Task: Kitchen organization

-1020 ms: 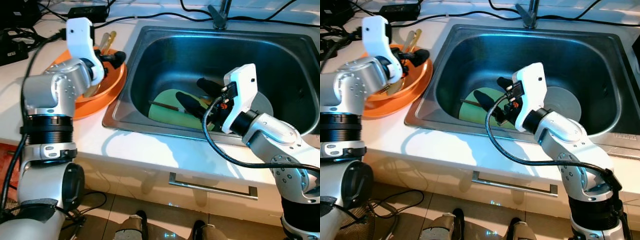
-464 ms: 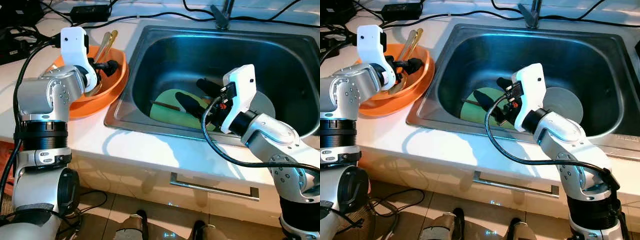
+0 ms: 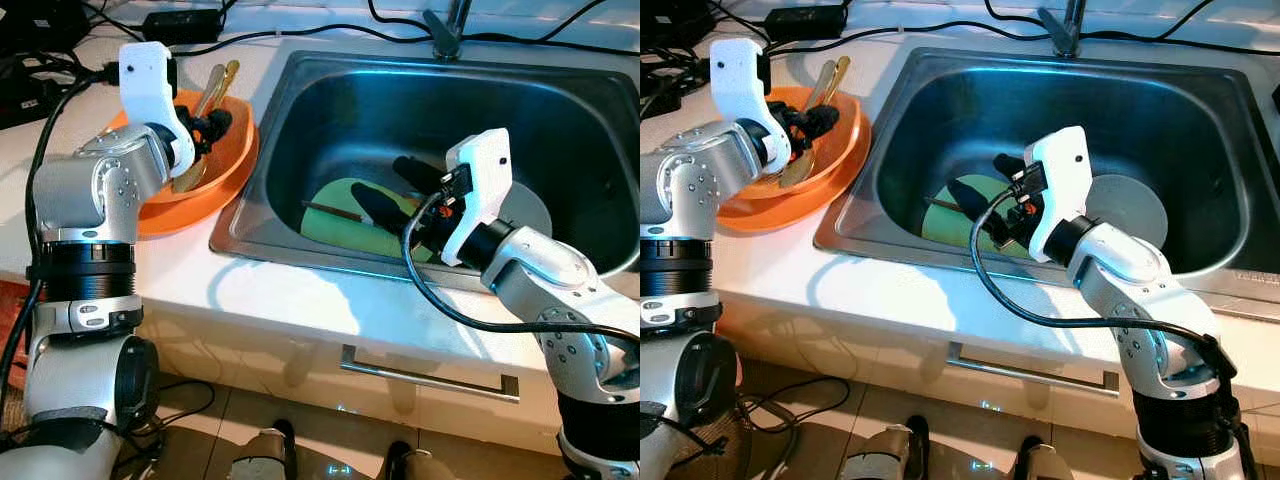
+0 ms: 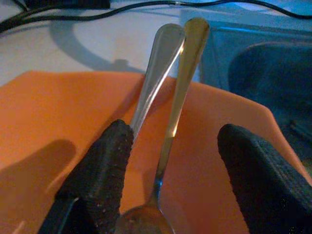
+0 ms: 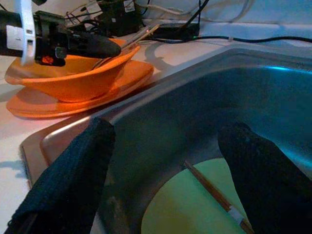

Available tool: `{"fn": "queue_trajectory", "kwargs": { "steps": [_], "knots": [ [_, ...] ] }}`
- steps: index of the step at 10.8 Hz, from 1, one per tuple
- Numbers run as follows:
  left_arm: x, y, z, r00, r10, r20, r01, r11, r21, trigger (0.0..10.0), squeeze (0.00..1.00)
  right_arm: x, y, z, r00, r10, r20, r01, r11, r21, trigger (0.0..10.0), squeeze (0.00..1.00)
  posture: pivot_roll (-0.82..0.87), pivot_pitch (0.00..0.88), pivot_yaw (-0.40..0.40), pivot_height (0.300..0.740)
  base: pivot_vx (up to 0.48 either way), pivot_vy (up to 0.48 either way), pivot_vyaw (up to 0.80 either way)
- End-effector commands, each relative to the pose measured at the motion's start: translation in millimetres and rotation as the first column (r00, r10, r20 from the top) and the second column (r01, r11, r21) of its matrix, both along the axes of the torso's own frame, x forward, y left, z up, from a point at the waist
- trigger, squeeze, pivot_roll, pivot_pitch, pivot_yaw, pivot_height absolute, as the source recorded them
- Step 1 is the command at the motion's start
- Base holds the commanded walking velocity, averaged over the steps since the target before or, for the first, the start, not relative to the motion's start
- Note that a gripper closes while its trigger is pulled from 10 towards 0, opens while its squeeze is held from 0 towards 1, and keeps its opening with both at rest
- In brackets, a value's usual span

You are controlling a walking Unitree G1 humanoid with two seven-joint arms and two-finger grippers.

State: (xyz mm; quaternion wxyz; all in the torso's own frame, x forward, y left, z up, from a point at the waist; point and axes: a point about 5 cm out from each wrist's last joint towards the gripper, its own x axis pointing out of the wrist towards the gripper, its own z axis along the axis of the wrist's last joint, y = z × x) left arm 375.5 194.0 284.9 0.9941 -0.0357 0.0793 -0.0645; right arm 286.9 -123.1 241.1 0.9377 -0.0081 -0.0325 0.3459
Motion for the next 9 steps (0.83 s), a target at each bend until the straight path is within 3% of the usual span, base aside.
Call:
{"fn": "queue_trajectory", "kwargs": {
  "steps": [1,5,6,7,8,9],
  "knots": [
    [-1.2,3.3,10.8,0.999,0.008,0.044,-0.01,0.999,0.031,10.0,0.0,-1.1,5.7,2.8,0.999,0.026,0.018,-0.026,1.0,-0.003,10.0,0.0,0.08,0.211,0.068,0.74,0.0,0.0,0.0],
    [-2.4,-6.2,-7.5,0.996,-0.083,-0.027,0.084,0.996,0.019,10.0,0.0,-0.4,6.8,2.4,0.999,0.029,0.026,-0.028,1.0,-0.006,10.0,0.0,0.08,0.209,0.07,0.74,0.0,0.0,0.0],
    [-2.6,-6.5,-9.1,0.996,-0.086,-0.033,0.087,0.996,0.018,9.5,0.0,-0.5,7.0,2.4,0.999,0.029,0.027,-0.029,1.0,-0.007,10.0,0.0,0.08,0.208,0.072,0.74,0.0,0.0,0.0],
    [-2.0,-4.6,-13.5,0.996,-0.079,-0.046,0.08,0.997,0.013,2.1,0.0,-0.6,7.2,2.0,0.999,0.028,0.027,-0.028,1.0,-0.007,10.0,0.0,0.08,0.209,0.073,0.74,0.0,0.0,0.0],
    [-1.6,-3.4,-14.3,0.996,-0.071,-0.048,0.072,0.997,0.012,4.2,0.0,-0.6,6.4,1.5,0.999,0.025,0.026,-0.025,1.0,-0.007,10.0,0.0,0.08,0.209,0.073,0.74,0.0,0.0,0.0],
    [-1.8,-1.4,-14.7,0.997,-0.063,-0.05,0.064,0.998,0.016,8.7,0.0,-1.2,6.6,1.1,0.999,0.024,0.026,-0.024,1.0,-0.006,10.0,0.0,0.08,0.211,0.076,0.74,0.0,0.0,0.0]
  ]
}}
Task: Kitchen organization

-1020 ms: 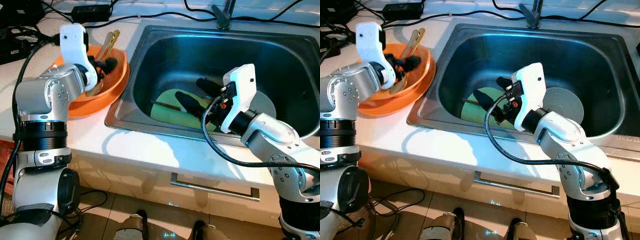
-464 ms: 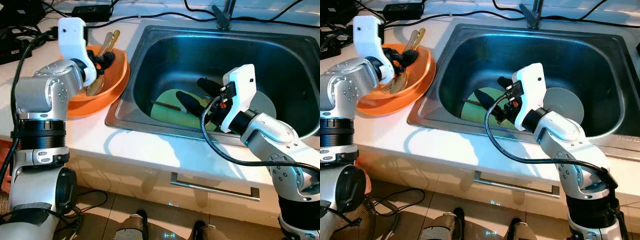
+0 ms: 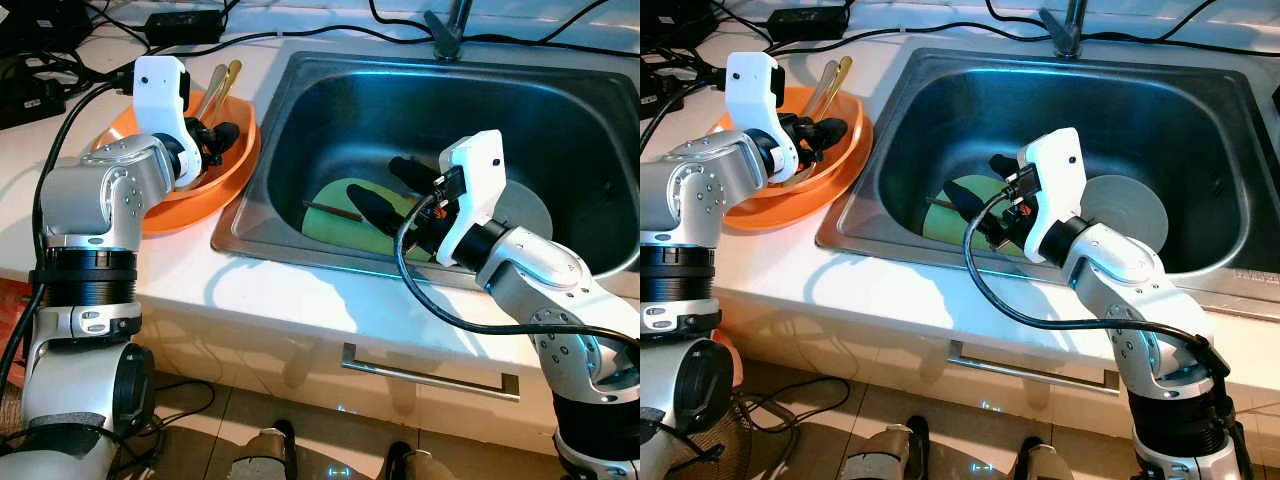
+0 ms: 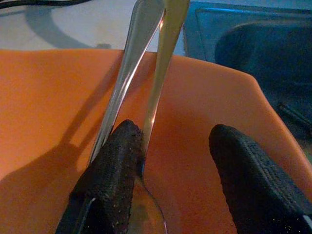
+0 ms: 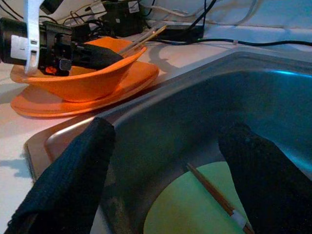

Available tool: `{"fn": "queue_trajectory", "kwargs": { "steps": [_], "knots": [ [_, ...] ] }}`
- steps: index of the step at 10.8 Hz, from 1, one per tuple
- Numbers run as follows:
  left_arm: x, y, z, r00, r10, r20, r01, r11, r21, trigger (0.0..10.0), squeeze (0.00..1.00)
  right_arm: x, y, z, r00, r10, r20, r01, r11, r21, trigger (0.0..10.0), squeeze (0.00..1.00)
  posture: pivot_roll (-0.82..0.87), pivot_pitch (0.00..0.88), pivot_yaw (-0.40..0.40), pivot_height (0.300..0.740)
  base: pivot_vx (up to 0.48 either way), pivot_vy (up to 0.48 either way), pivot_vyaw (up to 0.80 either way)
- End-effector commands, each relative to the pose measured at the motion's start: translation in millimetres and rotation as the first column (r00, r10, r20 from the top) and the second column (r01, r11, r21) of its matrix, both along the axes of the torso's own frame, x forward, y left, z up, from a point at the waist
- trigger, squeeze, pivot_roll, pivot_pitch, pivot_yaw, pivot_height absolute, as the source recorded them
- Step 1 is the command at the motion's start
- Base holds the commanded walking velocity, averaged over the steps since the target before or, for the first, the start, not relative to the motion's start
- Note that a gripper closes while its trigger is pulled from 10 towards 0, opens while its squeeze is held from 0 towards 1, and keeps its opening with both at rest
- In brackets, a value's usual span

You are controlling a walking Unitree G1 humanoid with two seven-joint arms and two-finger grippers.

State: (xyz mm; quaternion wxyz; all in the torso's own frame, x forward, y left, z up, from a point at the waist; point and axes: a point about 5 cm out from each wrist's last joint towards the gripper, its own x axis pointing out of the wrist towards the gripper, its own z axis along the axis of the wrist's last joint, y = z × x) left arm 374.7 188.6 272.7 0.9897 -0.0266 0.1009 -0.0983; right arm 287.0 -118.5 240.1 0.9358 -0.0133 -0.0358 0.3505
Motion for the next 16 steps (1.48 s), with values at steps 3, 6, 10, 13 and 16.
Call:
{"fn": "queue_trajectory", "kwargs": {
  "steps": [3,6,10,13,16],
  "knots": [
    [1.3,8.9,-13.2,0.999,0.02,-0.05,-0.02,1.0,-0.011,10.0,0.0,-1.1,2.2,2.5,1.0,0.013,0.019,-0.013,1.0,0.006,10.0,0.0,0.08,0.216,0.076,0.74,0.0,0.0,0.0],
    [5.1,18.7,-32.5,0.993,0.041,-0.109,-0.043,0.999,-0.018,10.0,0.0,-0.8,1.3,1.8,1.0,0.002,0.017,-0.002,1.0,0.019,10.0,0.0,0.08,0.218,0.08,0.74,0.0,0.0,0.0],
    [10.6,25.1,-29.1,0.996,0.031,-0.086,-0.034,0.999,-0.031,0.0,0.0,-2.6,2.1,-0.1,1.0,0.01,0.006,-0.01,0.999,0.039,10.0,0.0,0.08,0.221,0.087,0.74,0.0,0.0,0.0],
    [12.4,25.3,-25.6,0.998,0.015,-0.064,-0.017,0.999,-0.028,0.0,0.0,-2.4,1.9,-1.0,1.0,0.008,0.005,-0.009,0.999,0.039,10.0,0.0,0.08,0.219,0.088,0.74,0.0,0.0,0.0],
    [11.7,25.8,-19.4,1.0,0.005,-0.026,-0.006,1.0,-0.027,0.0,0.0,-3.4,2.8,-1.0,1.0,0.026,0.008,-0.027,0.999,0.044,10.0,0.0,0.08,0.215,0.088,0.74,0.0,0.0,0.0]
  ]
}}
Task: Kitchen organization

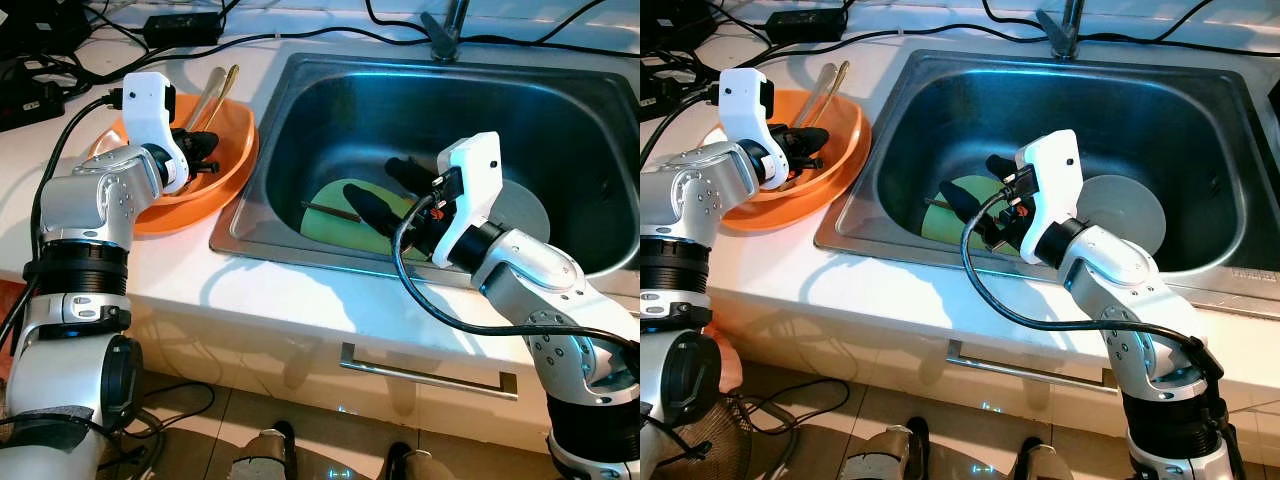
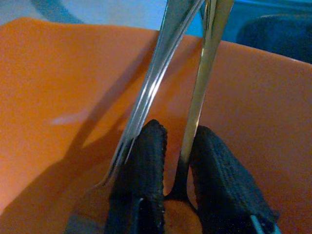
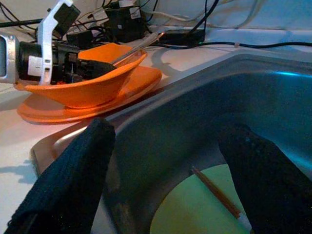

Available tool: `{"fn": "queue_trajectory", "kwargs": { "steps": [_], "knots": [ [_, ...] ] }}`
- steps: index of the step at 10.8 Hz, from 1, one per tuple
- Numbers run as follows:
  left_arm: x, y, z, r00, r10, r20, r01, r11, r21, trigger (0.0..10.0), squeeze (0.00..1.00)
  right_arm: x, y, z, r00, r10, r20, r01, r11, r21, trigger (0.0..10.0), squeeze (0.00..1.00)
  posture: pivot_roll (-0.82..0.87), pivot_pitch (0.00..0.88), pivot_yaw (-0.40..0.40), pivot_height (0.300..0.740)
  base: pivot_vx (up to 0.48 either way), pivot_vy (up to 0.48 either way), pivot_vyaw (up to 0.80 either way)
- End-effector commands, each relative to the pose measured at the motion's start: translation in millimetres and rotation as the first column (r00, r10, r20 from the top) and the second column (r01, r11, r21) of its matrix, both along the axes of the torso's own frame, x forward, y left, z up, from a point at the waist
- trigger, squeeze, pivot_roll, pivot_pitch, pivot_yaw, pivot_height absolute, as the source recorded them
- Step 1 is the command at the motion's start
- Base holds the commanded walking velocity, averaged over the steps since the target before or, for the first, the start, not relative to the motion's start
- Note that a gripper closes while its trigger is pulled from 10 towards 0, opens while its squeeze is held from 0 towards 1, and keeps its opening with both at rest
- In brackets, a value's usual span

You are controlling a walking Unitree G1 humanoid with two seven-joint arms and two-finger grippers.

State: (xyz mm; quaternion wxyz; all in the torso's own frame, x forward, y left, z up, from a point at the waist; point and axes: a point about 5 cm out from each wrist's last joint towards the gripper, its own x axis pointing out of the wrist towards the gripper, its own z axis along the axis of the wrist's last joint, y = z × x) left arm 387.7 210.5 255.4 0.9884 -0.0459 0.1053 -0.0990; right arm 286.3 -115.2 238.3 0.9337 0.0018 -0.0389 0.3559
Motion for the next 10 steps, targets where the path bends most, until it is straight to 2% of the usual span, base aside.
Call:
{"fn": "queue_trajectory", "kwargs": {
  "steps": [1,3,7,8,9,10],
  "knots": [
    [-2.1,2.5,3.6,1.0,-0.013,0.009,0.013,1.0,0.015,0.0,0.0,-3.1,-0.6,0.7,1.0,0.019,0.012,-0.019,1.0,0.012,10.0,0.0,0.08,0.215,0.088,0.74,0.0,0.0,0.0],
    [-6.8,5.1,17.3,0.998,-0.038,0.057,0.037,0.999,0.023,0.0,0.0,-2.6,-1.5,0.2,1.0,0.017,0.013,-0.017,1.0,0.008,10.0,0.0,0.08,0.212,0.087,0.74,0.0,0.0,0.0],
    [-7.8,10.9,18.3,0.997,-0.024,0.069,0.021,0.999,0.044,0.0,0.0,-0.1,-1.7,0.0,1.0,0.016,0.019,-0.016,1.0,0.009,10.0,0.0,0.08,0.207,0.083,0.74,0.0,0.0,0.0],
    [-8.4,8.6,24.7,0.993,-0.032,0.116,0.025,0.998,0.058,0.0,0.0,0.4,-1.9,0.0,1.0,0.014,0.021,-0.014,1.0,0.009,10.0,0.0,0.08,0.205,0.083,0.74,0.0,0.0,0.0],
    [-10.5,1.0,40.4,0.968,-0.073,0.242,0.044,0.992,0.122,0.0,0.0,0.8,-2.2,0.7,1.0,0.009,0.026,-0.009,1.0,0.016,10.0,0.0,0.08,0.203,0.083,0.74,0.0,0.0,0.0],
    [-12.4,-5.3,47.9,0.95,-0.108,0.295,0.065,0.986,0.151,0.0,0.0,1.2,-2.3,1.7,1.0,0.007,0.03,-0.008,1.0,0.021,10.0,0.0,0.08,0.201,0.081,0.74,0.0,0.0,0.0]
  ]
}}
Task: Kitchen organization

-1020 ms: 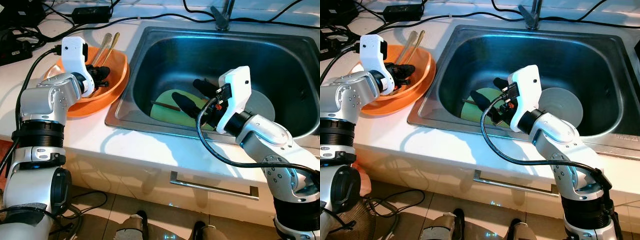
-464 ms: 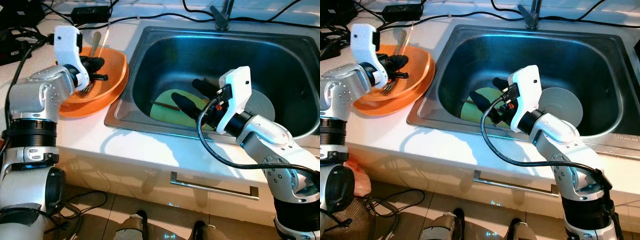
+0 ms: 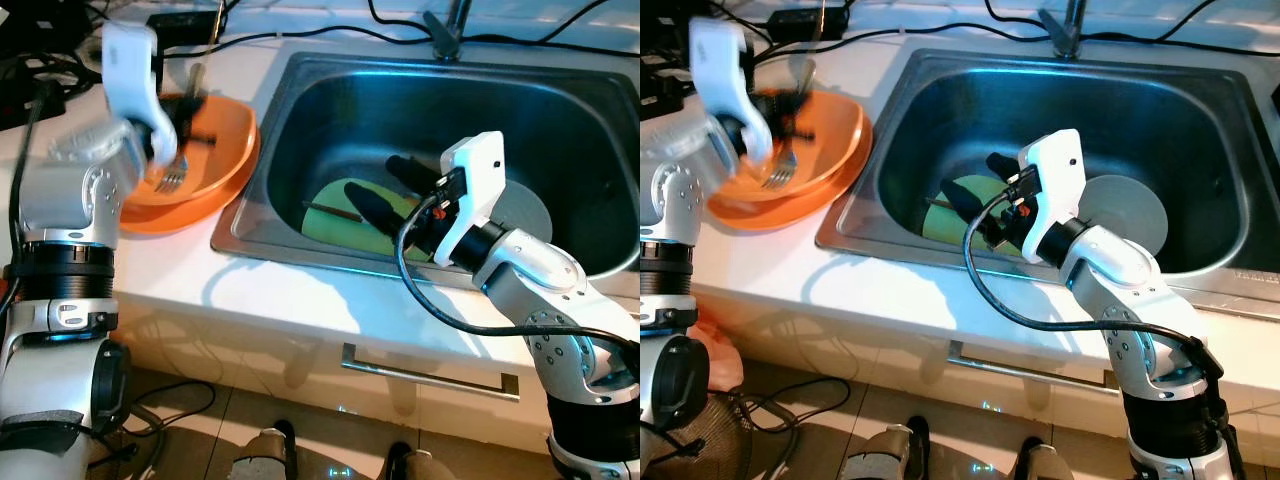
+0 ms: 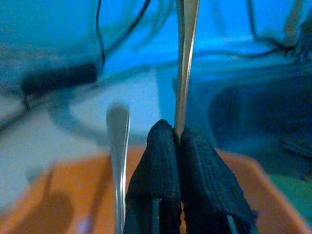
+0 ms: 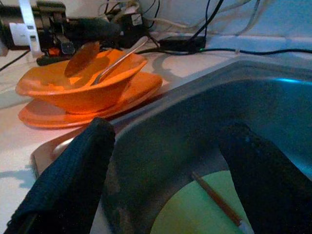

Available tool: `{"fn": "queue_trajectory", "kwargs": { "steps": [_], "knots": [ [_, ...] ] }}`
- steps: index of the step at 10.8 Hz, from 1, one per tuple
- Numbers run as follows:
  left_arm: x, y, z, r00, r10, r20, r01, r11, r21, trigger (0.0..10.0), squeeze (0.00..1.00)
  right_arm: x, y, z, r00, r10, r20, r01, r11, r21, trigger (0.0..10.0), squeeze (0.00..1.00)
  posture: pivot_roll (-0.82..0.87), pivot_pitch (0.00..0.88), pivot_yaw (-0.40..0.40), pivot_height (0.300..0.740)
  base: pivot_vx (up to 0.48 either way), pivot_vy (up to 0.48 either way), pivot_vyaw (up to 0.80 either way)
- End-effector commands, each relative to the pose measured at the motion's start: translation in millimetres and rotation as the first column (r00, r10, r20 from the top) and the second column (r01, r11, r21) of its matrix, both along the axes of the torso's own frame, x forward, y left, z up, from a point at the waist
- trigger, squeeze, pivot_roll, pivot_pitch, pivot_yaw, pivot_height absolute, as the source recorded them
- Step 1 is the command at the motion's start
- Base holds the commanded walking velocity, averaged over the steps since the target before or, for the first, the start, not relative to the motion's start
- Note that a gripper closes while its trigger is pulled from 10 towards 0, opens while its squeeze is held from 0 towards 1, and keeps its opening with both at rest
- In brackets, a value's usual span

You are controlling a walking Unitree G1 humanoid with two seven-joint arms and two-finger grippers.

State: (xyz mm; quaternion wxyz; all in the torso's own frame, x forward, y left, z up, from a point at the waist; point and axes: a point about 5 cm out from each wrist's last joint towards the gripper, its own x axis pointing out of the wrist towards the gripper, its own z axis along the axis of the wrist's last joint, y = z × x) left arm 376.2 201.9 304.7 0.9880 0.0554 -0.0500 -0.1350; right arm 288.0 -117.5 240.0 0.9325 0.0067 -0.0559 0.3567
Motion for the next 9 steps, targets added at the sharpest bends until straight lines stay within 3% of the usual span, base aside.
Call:
{"fn": "queue_trajectory", "kwargs": {
  "steps": [1,2,3,4,6,7,9],
  "knots": [
    [-2.9,-5.1,10.6,0.995,0.018,0.099,-0.025,0.997,0.076,0.0,0.0,1.8,-0.6,6.8,0.999,-0.01,0.037,0.009,0.999,0.035,10.0,0.0,0.09,0.197,0.08,0.74,0.0,0.0,0.0],
    [-5.1,-15.7,17.3,0.974,0.035,0.225,-0.068,0.988,0.139,0.0,0.0,5.6,-4.3,17.8,0.996,-0.051,0.077,0.043,0.994,0.1,10.0,0.0,0.09,0.196,0.079,0.74,0.0,0.0,0.0],
    [-8.2,-28.8,19.7,0.956,0.017,0.291,-0.061,0.988,0.141,0.0,0.0,9.1,-8.5,25.0,0.991,-0.087,0.098,0.072,0.987,0.14,10.0,0.0,0.09,0.195,0.079,0.74,0.0,0.0,0.0],
    [-11.7,-45.8,15.3,0.945,-0.05,0.322,-0.016,0.98,0.197,0.0,0.0,11.7,-13.2,29.1,0.986,-0.123,0.11,0.103,0.98,0.172,10.0,0.0,0.09,0.193,0.079,0.74,0.0,0.0,0.0],
    [-21.2,-85.5,-3.4,0.913,-0.219,0.345,0.116,0.949,0.294,0.0,0.0,16.9,-20.3,36.6,0.978,-0.179,0.105,0.146,0.954,0.263,10.0,0.0,0.09,0.187,0.083,0.74,0.0,0.0,0.0],
    [-24.2,-95.0,-12.3,0.901,-0.272,0.339,0.157,0.931,0.329,0.0,0.0,18.0,-22.0,39.2,0.976,-0.194,0.095,0.157,0.939,0.305,10.0,0.0,0.09,0.185,0.083,0.74,0.0,0.0,0.0],
    [-33.7,-120.2,-30.6,0.868,-0.367,0.335,0.256,0.908,0.33,0.0,0.0,18.0,-23.6,45.2,0.982,-0.176,0.062,0.135,0.899,0.416,10.0,0.0,0.08,0.188,0.09,0.74,0.0,0.0,0.0]
  ]
}}
